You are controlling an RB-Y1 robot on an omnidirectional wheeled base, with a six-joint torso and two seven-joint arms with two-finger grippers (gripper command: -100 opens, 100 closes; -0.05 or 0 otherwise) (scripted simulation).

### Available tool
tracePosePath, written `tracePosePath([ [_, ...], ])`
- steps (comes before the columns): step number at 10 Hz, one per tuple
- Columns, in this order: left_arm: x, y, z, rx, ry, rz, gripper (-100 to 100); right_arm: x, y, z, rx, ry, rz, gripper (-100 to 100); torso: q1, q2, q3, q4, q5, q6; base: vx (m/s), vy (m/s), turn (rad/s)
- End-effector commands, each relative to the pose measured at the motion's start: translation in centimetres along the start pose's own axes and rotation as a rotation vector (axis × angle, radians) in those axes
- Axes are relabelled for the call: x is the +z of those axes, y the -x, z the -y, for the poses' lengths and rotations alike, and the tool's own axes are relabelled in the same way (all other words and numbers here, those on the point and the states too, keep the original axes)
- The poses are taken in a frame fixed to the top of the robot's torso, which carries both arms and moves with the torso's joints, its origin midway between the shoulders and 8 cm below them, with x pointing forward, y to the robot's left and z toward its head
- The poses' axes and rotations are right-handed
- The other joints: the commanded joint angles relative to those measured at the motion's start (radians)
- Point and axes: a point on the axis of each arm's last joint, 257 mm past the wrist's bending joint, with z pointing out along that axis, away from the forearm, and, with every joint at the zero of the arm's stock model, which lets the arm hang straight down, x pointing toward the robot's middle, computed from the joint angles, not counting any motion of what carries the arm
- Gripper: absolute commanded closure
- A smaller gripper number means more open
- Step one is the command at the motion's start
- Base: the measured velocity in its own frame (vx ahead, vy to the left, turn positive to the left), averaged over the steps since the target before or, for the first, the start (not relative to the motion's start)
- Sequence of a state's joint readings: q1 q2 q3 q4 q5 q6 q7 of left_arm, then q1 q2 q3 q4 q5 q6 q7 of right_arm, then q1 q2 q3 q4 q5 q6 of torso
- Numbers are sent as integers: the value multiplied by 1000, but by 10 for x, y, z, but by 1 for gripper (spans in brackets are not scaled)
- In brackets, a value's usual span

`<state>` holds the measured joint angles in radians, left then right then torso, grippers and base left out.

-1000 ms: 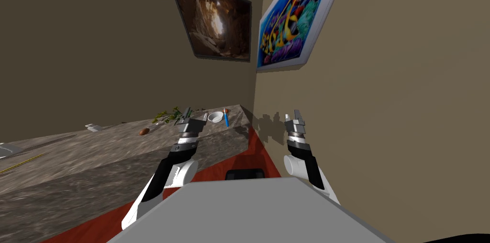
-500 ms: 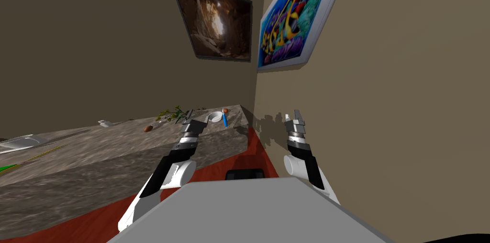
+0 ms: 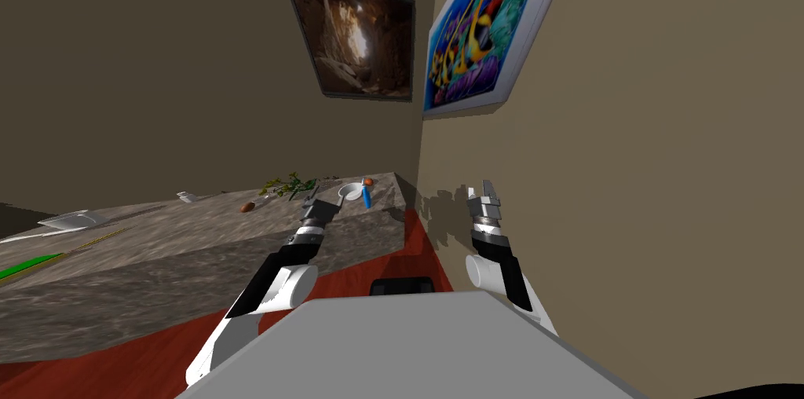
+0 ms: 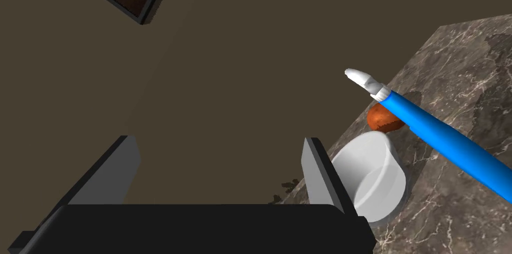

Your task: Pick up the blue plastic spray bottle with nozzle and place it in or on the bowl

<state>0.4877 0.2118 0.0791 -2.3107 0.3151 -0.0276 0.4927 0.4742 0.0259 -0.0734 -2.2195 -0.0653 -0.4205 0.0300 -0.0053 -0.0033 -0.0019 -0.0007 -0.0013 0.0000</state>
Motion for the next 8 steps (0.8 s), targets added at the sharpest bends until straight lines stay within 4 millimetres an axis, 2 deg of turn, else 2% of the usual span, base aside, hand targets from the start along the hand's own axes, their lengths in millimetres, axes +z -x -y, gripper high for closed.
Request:
tracePosePath([
  [1, 1, 8, -7, -23, 28, 21, -100, 0, 0, 0, 0, 0, 0, 0, 0, 0, 0, 0, 0, 0, 30, -70, 47],
  [2, 1, 18, -12, -66, 55, 50, -100, 0, 0, 0, 0, 0, 0, 0, 1, 0, 0, 0, 0, 0, 21, -80, 86],
  [3, 1, 20, -15, -66, 66, 56, -100, 0, 0, 0, 0, 0, 0, 0, 0, 0, 0, 0, 0, 0, 25, -75, 51],
  [8, -4, 52, -36, -198, 160, 158, -100, 0, 0, 0, 0, 0, 0, 0, 1, -1, -1, 0, 0, 0, 46, -77, 66],
])
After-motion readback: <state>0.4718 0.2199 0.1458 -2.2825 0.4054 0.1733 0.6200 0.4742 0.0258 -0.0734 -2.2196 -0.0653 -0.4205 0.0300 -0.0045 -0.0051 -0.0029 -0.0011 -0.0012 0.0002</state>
